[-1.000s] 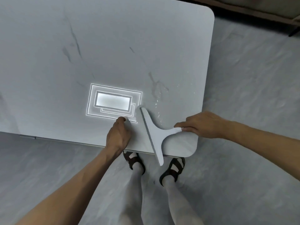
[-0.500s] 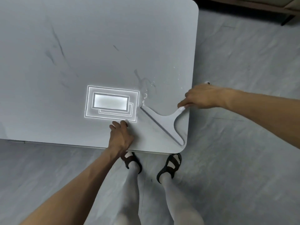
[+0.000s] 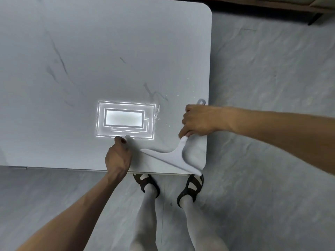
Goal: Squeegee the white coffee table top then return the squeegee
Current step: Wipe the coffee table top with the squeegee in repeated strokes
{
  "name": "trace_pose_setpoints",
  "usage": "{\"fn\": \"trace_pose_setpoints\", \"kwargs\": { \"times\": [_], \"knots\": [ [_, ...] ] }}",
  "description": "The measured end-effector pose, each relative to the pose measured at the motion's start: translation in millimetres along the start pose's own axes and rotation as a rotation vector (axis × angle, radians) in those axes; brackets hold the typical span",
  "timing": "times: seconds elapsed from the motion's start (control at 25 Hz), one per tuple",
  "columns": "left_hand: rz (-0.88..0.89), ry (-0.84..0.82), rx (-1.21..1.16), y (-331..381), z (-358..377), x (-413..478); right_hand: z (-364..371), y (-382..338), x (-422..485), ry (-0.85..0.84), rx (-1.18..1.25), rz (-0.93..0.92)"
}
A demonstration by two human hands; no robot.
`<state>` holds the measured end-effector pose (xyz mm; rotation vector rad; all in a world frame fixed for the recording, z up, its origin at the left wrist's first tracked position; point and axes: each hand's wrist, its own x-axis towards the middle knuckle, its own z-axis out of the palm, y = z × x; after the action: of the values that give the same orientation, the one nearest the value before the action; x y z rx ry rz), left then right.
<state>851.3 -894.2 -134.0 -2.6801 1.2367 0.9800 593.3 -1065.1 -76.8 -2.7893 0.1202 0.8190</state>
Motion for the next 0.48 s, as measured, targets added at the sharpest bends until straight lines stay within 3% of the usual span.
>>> {"fn": "trace_pose_setpoints", "kwargs": {
  "times": [0.2,0.48],
  "knots": [
    [0.007,0.009,-0.101,-9.7,-3.9,15.1,16.4,-21.0,40.3,0.07,0.104,0.173],
    [0.205,-0.061,-0.083,22.7,7.4,10.2,41.7,28.5,-26.9,0.156,0.285,0.576]
  ]
}}
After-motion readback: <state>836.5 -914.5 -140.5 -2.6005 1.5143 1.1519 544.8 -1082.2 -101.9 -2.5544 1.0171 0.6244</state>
